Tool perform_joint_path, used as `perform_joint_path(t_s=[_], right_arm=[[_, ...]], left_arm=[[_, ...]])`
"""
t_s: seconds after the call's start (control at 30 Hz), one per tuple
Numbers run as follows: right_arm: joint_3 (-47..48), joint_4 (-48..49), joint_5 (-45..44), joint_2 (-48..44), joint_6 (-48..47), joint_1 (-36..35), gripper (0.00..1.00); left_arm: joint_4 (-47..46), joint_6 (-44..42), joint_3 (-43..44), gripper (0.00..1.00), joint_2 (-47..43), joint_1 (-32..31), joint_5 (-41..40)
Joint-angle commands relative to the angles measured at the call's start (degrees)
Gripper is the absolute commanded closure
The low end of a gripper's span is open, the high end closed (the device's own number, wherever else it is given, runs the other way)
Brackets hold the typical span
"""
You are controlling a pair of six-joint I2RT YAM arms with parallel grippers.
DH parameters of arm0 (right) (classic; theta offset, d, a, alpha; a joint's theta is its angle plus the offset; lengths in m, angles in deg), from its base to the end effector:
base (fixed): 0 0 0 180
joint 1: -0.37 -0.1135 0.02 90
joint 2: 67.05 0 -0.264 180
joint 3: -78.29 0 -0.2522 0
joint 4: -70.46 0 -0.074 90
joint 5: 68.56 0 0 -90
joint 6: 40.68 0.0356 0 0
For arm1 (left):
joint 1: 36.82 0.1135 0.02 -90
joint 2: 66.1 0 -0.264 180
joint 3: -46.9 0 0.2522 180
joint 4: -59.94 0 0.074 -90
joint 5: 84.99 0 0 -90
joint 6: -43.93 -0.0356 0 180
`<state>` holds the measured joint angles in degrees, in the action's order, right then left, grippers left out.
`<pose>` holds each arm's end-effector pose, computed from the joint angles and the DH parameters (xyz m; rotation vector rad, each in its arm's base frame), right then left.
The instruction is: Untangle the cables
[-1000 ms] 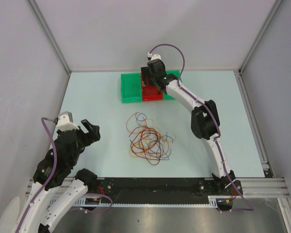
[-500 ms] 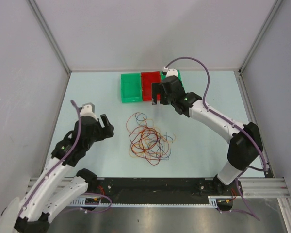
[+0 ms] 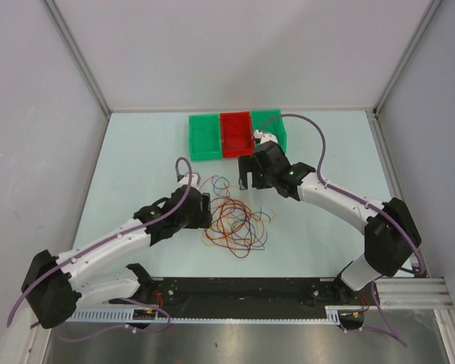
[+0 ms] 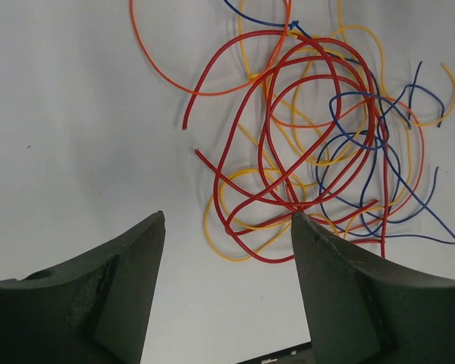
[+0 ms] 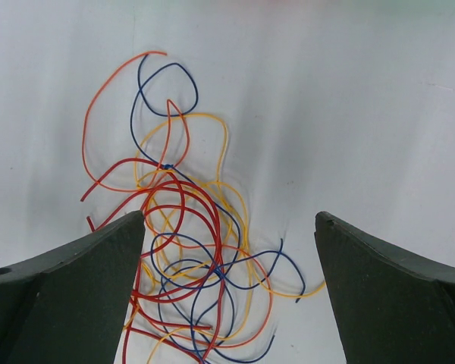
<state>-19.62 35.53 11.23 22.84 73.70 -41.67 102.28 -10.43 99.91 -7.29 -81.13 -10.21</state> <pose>0.2638 0.2293 0.2693 -0.2678 2.3178 0.3846 0.1543 -0.1376 0.2332 0.0591 2.3995 -0.3436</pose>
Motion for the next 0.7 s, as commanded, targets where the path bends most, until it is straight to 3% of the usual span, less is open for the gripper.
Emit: perform_joint_path(t_s=[0.0, 0.4, 0.5, 0.6, 0.63, 0.67], right_arm=[[-0.39, 1.22, 0.20, -4.01, 0.58, 0.12, 0.02], [-2.50, 0.95, -0.42, -5.95, 0.23, 0.91, 0.02], [-2.95, 1.13, -0.33, -6.04, 0.32, 1.08, 0.02], [-3.12, 1.22, -0.15, -5.95, 0.32, 1.26, 0.02], [-3.12, 1.22, -0.07, -5.86, 0.40, 1.26, 0.02], [-3.03, 1.22, -0.07, -5.95, 0.32, 1.26, 0.02]], left_arm=[[-6.68, 1.19, -0.83, 0.28, 4.64, -2.18, -2.62], [-11.35, 0.66, -0.75, 0.44, 15.11, -4.46, -2.18], [-12.05, 0.49, -0.66, 0.53, 16.34, -4.55, -2.00], [-12.23, 0.13, -0.14, 0.71, 17.48, -4.64, -2.09], [-11.97, -0.04, 0.13, 0.86, 17.66, -4.64, -2.27], [-11.79, -0.13, 0.48, 0.92, 17.92, -4.64, -2.35]])
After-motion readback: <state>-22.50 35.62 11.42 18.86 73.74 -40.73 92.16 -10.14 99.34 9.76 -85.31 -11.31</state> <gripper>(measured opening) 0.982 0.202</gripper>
